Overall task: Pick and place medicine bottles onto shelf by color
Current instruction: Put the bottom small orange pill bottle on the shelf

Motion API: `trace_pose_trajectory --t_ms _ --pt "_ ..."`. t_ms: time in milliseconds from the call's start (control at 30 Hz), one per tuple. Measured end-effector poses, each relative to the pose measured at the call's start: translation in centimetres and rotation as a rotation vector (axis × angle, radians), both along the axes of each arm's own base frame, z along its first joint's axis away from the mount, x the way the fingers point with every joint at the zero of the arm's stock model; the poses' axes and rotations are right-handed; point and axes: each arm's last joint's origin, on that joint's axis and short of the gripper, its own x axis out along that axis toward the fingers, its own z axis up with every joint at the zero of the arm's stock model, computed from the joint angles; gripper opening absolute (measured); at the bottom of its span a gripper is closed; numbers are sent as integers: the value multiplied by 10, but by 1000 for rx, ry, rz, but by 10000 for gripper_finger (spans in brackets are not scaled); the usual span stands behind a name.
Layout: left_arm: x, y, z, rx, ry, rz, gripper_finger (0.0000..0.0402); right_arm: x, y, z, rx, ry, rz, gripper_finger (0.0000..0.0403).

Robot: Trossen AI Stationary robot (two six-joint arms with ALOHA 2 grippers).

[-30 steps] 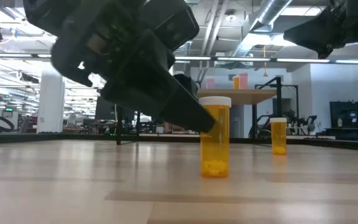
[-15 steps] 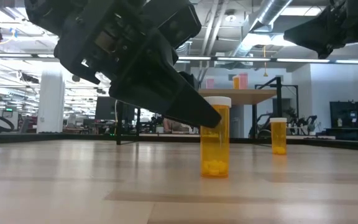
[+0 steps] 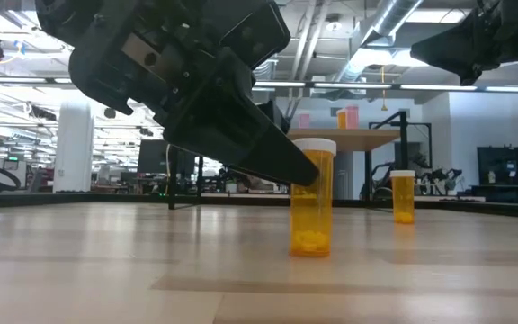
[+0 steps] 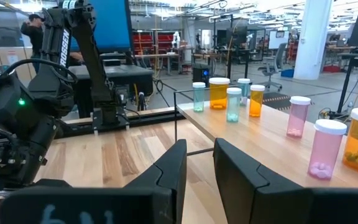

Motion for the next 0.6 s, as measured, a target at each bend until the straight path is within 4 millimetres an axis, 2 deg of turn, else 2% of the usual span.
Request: trace_pose_trajectory --t_ms 167,300,467,600 --pt "2 5 1 -10 0 19 97 0 0 0 5 -2 0 102" --pt "5 17 11 -39 -15 65 85 0 0 0 5 -2 0 102" --pt "8 38 36 -69 -66 138 85 0 0 0 5 -2 0 102" --pt "8 65 65 -30 -151 306 87 0 0 0 5 -1 0 102"
